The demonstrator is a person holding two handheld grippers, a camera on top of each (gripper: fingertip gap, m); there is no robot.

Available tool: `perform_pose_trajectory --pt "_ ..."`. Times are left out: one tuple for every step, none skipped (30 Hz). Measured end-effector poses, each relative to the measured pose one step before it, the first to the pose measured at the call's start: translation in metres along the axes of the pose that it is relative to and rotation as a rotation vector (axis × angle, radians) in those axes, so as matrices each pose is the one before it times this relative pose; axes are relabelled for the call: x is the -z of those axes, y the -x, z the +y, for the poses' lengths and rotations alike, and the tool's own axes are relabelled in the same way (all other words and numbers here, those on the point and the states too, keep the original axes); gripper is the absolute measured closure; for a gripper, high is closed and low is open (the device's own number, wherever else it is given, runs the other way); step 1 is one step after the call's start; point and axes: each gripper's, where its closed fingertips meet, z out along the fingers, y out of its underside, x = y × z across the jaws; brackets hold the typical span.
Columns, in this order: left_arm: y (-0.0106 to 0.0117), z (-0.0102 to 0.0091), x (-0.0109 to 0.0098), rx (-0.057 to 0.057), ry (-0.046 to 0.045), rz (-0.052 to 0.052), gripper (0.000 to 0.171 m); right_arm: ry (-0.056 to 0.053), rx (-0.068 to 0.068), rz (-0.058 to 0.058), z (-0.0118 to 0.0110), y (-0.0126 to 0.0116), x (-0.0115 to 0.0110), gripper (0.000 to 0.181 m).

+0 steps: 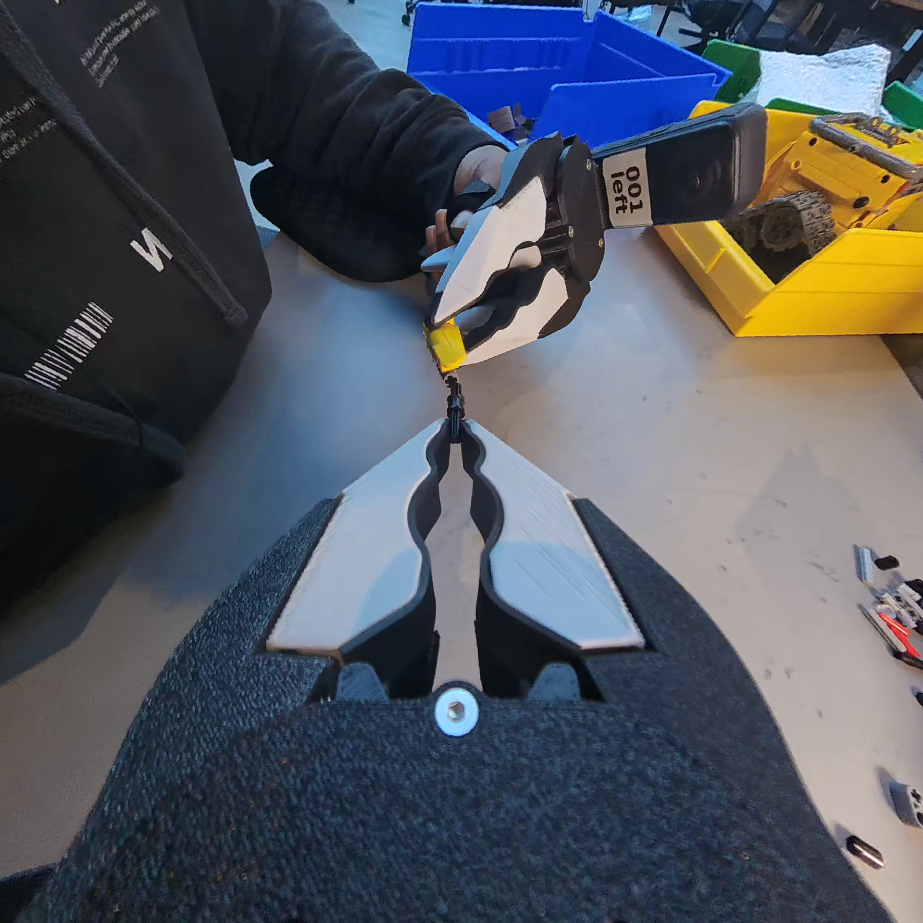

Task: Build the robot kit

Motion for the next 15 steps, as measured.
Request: perform_pose_trajectory --pt "0.00082 0.00043 -0.00035 0.0030 0.00255 -0.0018 0.156 0.0045 0.0018 -0.0050 0.00082 0.00091 0.00013 0.178" --pt "0.00049 0.00006 -0.00011 0.0026 0.00033 0.0003 0.156 -0.0023 0.0009 -0.0073 -0.00048 0.00128 0.00031 0.178" --pt "-0.00006 0.00008 -0.00003 0.0033 -0.00013 0.0035 0.156 -0.0028 0.0007 -0.0054 -0.00082 0.00099 0.00040 0.178" --pt "-0.00013 0.00057 -0.00024 0.0017 0.00248 0.0023 0.156 0.0013 0.0028 -0.0006 -0.00035 0.00023 0.00003 0.178" --pt "0.00007 0.00096 -0.00041 0.0015 0.00425 0.0011 0.156 0.0064 0.0035 -0.0047 0.00025 0.00096 -0.00024 0.177" --pt "-0.00039 0.00081 -0.00045 0.0033 0.00241 0.0047 0.156 0.0069 0.0056 -0.0029 0.00045 0.00080 -0.00031 0.178" --pt "-0.00056 0.00066 -0.00060 0.0054 0.00176 0.0069 0.156 0.0070 0.0028 0.0001 0.00061 0.00009 -0.00038 0.178" --pt "-0.00023 0.00065 -0.00043 0.0073 0.00131 0.0068 0.156 0.0049 0.0016 -0.0048 0.00026 0.00079 -0.00020 0.178" --pt "-0.00017 0.00049 -0.00039 0.0080 0.00046 0.0071 0.156 0.0026 0.0005 -0.0088 -0.00024 0.00141 -0.00002 0.178" --pt "-0.00015 0.00066 -0.00060 0.0076 0.00159 0.0062 0.156 0.0055 0.0021 -0.0056 0.00028 0.00104 0.00000 0.178" --pt "-0.00026 0.00099 -0.00079 0.0083 0.00301 0.0069 0.156 0.0057 0.0016 -0.0078 0.00030 0.00124 -0.00002 0.178" --pt "-0.00025 0.00093 -0.00077 0.0097 0.00317 0.0082 0.157 0.0041 -0.0014 -0.0125 0.00003 0.00187 -0.00005 0.178" --pt "-0.00013 0.00049 -0.00065 0.0106 0.00038 0.0079 0.157 0.0038 -0.0008 -0.0108 0.00016 0.00145 -0.00002 0.178" --pt "-0.00030 0.00021 -0.00042 0.0113 -0.00224 0.0100 0.157 0.0054 -0.0010 -0.0099 0.00031 0.00104 0.00010 0.178" --pt "-0.00100 -0.00016 -0.00047 0.0118 -0.00339 0.0140 0.157 -0.0009 -0.0007 -0.0098 -0.00047 0.00093 0.00024 0.178"
